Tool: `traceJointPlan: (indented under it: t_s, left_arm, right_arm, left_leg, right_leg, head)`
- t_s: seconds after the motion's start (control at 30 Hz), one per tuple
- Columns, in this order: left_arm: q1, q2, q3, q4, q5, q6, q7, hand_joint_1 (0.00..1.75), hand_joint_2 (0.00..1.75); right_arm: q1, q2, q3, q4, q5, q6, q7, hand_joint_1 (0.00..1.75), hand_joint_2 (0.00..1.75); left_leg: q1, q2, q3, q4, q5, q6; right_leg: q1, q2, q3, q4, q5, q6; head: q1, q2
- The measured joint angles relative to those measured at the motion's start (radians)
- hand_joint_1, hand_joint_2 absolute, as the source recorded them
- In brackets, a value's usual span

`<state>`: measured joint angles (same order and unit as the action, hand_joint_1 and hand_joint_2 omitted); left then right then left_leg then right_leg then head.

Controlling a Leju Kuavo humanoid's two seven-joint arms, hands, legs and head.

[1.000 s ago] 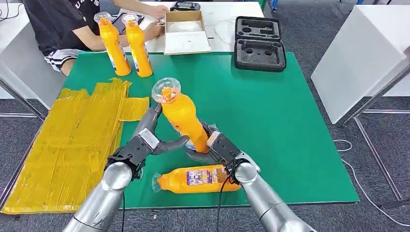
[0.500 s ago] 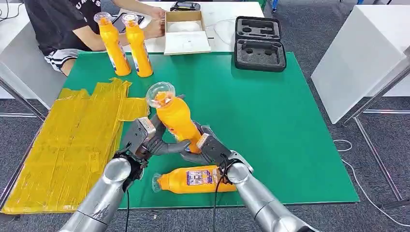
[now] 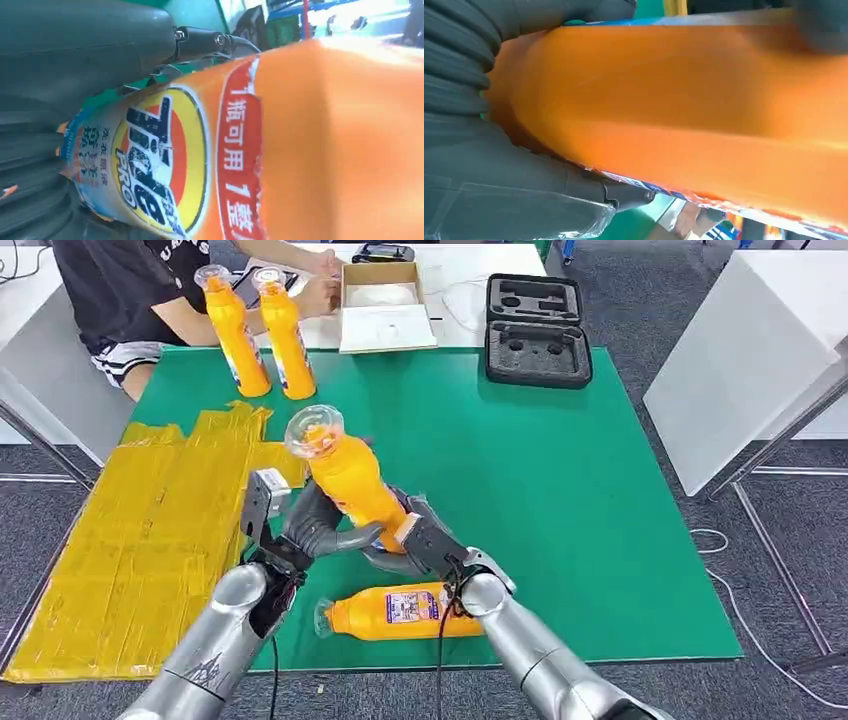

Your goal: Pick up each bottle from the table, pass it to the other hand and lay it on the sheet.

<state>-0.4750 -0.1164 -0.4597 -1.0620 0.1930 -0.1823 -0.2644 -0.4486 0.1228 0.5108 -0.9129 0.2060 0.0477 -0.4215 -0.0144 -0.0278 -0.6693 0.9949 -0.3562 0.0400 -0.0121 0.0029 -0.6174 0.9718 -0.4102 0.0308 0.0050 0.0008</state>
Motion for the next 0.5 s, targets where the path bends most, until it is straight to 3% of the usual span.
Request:
traceJointPlan:
  t_s: [0.5]
  left_arm:
    - [0.009, 0.000, 0.001, -0.018, 0.071, 0.039, -0.027, 1.75, 1.75]
  right_arm:
    - [-0.014, 0.006, 0.010, 0.032, -0.003, -0.002, -0.016, 1.75, 1.75]
  left_leg:
    - [0.000, 0.000, 0.000, 0.000, 0.000, 0.000]
  right_leg:
    - [0.000, 0.000, 0.000, 0.000, 0.000, 0.000]
  head:
    - [0.000, 0.000]
